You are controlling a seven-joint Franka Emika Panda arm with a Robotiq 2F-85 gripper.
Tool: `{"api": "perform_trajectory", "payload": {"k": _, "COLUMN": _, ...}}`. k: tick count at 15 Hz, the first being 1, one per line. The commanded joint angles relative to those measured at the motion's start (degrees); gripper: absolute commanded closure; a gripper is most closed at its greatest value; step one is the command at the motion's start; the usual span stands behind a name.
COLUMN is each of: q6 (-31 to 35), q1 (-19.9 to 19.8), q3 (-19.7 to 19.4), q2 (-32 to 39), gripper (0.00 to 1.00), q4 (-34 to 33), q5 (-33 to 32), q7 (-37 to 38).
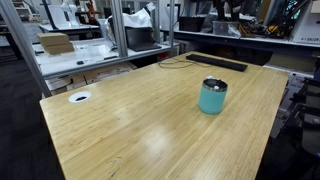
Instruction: Remove the marker from the mug cup and put it on the table then put it back in the mug cup
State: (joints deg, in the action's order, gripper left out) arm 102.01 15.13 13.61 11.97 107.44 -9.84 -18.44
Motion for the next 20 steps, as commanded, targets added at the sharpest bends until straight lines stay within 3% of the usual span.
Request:
{"api": "perform_trajectory", "payload": {"k": 1, "q6": -0.7, "q1": 0.8, "q3": 1.5, "q2": 1.0, "gripper": 0.00, "q4": -1.1, "q5": -5.1, "q7": -7.2}}
{"api": "perform_trajectory", "payload": {"k": 4, "q6": 1.8, "q1": 0.4, "q3": 1.8, "q2": 0.8, "gripper": 0.00, "q4": 1.4, "q5": -9.6, "q7": -14.4}}
{"api": "perform_trajectory", "payload": {"k": 5, "q6": 0.1, "q1": 0.7, "q3": 1.7, "q2": 1.3, "gripper": 0.00, "q4": 0.2, "q5": -7.3, "q7": -10.0}}
{"api": "perform_trajectory", "payload": {"k": 13, "q6": 0.9, "q1": 0.5, "q3": 1.7, "q2": 1.4, "gripper": 0.00, "q4": 0.8, "q5": -8.6, "q7": -13.3}}
{"api": "perform_trajectory", "payload": {"k": 20, "q6": 7.8, "q1": 1.1, "q3": 2.1, "q2": 8.3, "gripper": 0.00, "q4": -1.0, "q5": -14.4, "q7": -23.8}}
